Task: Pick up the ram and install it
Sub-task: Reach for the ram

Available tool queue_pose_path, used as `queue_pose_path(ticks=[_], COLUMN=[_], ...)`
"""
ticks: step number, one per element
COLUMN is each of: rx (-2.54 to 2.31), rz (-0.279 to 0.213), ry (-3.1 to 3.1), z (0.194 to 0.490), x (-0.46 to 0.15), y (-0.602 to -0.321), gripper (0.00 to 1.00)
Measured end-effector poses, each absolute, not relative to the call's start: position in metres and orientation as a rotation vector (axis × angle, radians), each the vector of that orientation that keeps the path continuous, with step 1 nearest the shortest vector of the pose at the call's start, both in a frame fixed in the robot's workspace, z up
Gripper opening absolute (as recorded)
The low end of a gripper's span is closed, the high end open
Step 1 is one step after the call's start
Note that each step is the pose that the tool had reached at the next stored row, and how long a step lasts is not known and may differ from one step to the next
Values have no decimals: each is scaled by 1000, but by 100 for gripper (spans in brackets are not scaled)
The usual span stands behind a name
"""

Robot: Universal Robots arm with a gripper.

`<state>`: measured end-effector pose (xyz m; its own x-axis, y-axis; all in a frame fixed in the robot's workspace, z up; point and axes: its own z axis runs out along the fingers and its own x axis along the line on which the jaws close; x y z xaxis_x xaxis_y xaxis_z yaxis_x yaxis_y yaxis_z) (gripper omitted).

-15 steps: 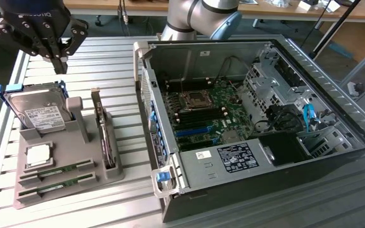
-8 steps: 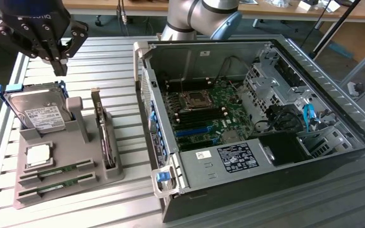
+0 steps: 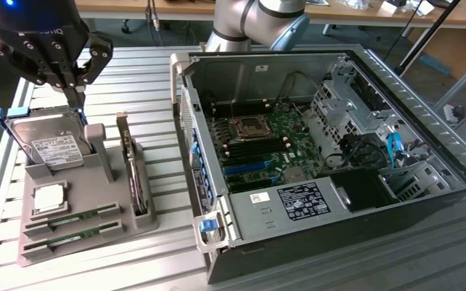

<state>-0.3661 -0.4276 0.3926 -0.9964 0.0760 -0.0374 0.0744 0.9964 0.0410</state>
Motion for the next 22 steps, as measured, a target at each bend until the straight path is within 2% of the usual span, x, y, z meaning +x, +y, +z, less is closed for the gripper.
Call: queue_pose_path(ticks=[22], rx=[116], rz=[17], ry=[3099], z=[392], x=[-367], y=[-479], gripper=[11])
